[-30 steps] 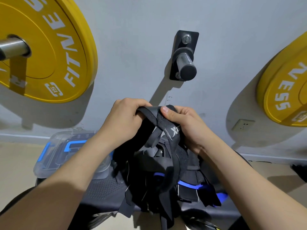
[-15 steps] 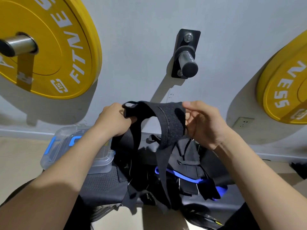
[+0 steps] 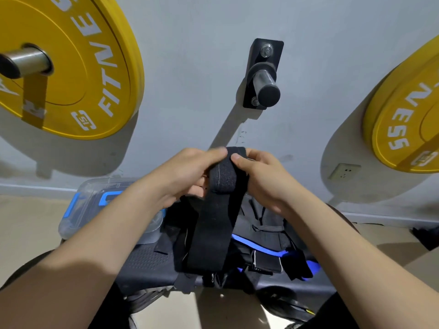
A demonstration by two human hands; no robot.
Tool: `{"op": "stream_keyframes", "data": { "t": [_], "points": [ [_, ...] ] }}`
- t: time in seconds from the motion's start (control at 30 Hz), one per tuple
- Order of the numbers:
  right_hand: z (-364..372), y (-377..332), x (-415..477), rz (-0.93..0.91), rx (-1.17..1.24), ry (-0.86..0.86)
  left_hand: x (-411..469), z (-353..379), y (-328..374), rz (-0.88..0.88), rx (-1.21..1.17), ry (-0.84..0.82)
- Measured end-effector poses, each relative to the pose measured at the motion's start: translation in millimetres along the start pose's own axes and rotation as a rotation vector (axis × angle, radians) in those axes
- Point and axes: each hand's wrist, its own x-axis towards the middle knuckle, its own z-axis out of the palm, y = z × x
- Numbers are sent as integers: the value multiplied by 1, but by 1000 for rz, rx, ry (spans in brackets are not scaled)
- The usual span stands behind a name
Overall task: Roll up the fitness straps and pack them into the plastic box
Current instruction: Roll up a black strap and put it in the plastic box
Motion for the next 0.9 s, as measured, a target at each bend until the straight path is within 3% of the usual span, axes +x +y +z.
{"op": "stream_keyframes", "data": {
  "t": [0.1,0.23,0.3,0.37,0.53,0.67,0.77,0.9],
  "points": [
    [-4,-2,2,63,-26,-82,2,6,-3,121,-83,152],
    [-15,9,-1,261,-331,-411,7,0,5,181,-461,268],
    [-13,20,-2,323,-505,-431,10,-4,9,190,-564,296],
    [-9,25,-3,278,-562,-335,12,-10,8,205,-608,322],
    [4,14,-4,-35,-285,-65,17,-20,-2,175,-341,519],
    [2,-3,-12,80,53,-88,24,-31,-15,86,0,647],
    [-7,-19,-18,-9,359,-143,22,-34,-17,64,200,603],
    [-10,-28,-23,-206,295,-233,15,-27,-15,-12,458,443]
  ]
}}
